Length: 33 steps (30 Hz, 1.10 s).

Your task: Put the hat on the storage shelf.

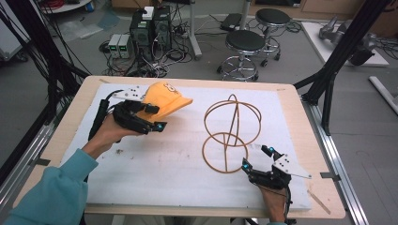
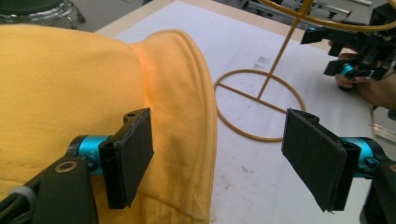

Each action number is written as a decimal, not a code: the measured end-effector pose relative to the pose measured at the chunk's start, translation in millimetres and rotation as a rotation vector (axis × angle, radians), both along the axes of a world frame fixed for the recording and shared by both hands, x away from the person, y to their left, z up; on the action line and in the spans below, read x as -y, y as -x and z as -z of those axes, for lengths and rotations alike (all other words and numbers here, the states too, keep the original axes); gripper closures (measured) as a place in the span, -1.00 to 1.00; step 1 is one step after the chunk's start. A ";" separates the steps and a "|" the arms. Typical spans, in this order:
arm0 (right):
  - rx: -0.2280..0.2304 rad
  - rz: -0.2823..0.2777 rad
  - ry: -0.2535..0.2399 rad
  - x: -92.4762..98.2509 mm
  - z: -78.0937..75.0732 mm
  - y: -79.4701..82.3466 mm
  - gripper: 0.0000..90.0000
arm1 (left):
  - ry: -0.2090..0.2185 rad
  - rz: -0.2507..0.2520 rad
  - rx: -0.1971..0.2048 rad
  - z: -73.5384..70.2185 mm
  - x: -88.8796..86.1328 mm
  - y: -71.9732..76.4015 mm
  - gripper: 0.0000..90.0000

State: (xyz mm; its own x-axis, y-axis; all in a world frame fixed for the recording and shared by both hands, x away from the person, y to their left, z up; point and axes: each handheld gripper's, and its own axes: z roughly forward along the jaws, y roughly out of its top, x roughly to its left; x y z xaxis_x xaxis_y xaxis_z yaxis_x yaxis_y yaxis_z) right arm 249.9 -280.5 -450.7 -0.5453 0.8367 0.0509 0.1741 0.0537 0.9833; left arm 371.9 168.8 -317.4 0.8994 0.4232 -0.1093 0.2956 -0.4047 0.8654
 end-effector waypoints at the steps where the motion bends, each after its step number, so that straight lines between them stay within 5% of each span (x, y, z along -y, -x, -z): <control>1: 0.002 -0.001 0.001 0.1 0.0 -0.2 -0.78 | 0.002 0.003 -0.002 -0.3 1.1 1.2 -0.44; 6: 0.003 -0.001 0.004 0.2 0.0 -0.3 -0.78 | 0.009 0.027 0.000 -3.0 5.6 6.2 -0.47; 22: 0.002 0.000 0.004 0.1 0.1 -0.1 -0.78 | -0.024 -0.011 0.038 -1.7 5.4 7.0 -0.68; 26: 0.003 -0.002 0.005 0.0 0.1 -0.1 -0.78 | -0.065 -0.040 0.060 5.9 2.4 4.5 -0.68; 33: 0.005 -0.002 0.006 0.0 0.1 -0.2 -0.78 | -0.105 -0.108 0.037 30.6 -14.0 -2.2 -0.66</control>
State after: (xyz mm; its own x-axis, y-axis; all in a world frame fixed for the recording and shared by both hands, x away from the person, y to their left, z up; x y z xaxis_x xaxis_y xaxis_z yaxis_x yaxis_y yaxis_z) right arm 250.1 -280.5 -450.8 -0.5471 0.8360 0.0429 0.1691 0.0602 0.9838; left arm 374.1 182.9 -348.0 0.8506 0.5251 -0.0270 0.3112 -0.4614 0.8308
